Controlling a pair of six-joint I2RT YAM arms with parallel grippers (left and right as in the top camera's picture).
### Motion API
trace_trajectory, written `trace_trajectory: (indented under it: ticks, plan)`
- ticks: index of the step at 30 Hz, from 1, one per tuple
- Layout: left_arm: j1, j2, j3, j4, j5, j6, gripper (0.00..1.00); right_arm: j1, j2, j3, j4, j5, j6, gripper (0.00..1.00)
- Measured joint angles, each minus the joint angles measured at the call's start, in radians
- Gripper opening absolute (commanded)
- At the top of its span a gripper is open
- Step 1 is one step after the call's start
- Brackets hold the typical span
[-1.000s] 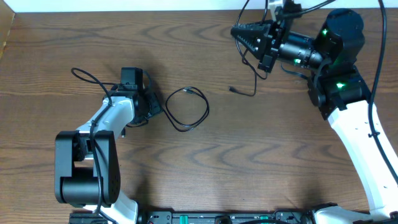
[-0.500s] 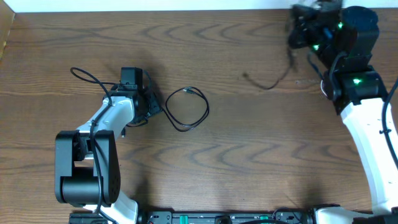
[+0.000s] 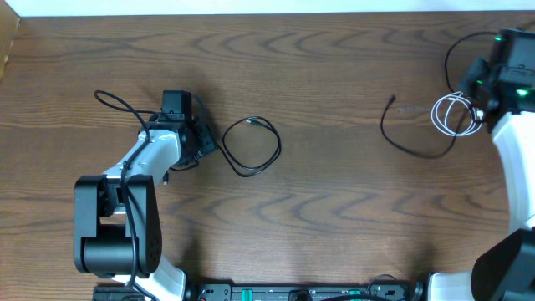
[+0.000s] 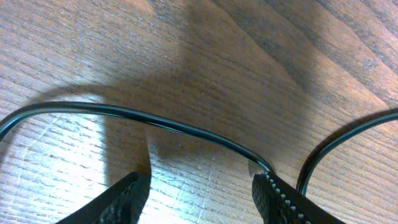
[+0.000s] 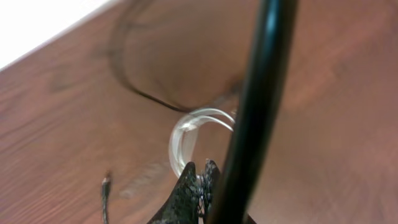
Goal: Untangle cables
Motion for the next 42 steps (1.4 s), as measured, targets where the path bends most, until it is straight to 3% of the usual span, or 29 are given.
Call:
trace_trajectory:
  ticks: [12,15,19,25,29,31,35,42]
  plan:
    - [0.0,0.0,0.0,0.0,0.0,0.0,0.61,-0.167,0.044,-0.001,-0.227,-0.011,0.315,0.01]
    - [0.0,0.0,0.0,0.0,0.0,0.0,0.61,-0.181,0.05,-0.003,-0.2,-0.062,0.315,0.01]
    - [0.0,0.0,0.0,0.003,0.0,0.0,0.61,-0.17,0.054,-0.012,-0.016,-0.24,0.19,0.01]
    - [0.001,0.001,0.0,0.011,-0.011,0.0,0.61,-0.14,0.058,-0.013,0.461,-0.599,0.018,0.01]
    - [0.001,0.003,0.001,0.013,-0.016,0.0,0.61,-0.139,0.062,-0.013,0.791,-0.695,-0.017,0.01]
    - [0.001,0.003,0.001,0.013,-0.018,0.0,0.61,-0.14,0.06,-0.011,0.842,-0.703,-0.027,0.01]
    - [0.001,0.003,0.001,0.013,-0.018,0.0,0.61,-0.14,0.061,-0.01,0.746,-0.667,-0.038,0.01]
    - [0.001,0.003,0.001,0.014,-0.018,0.0,0.61,-0.14,0.062,-0.011,0.311,-0.444,-0.048,0.03]
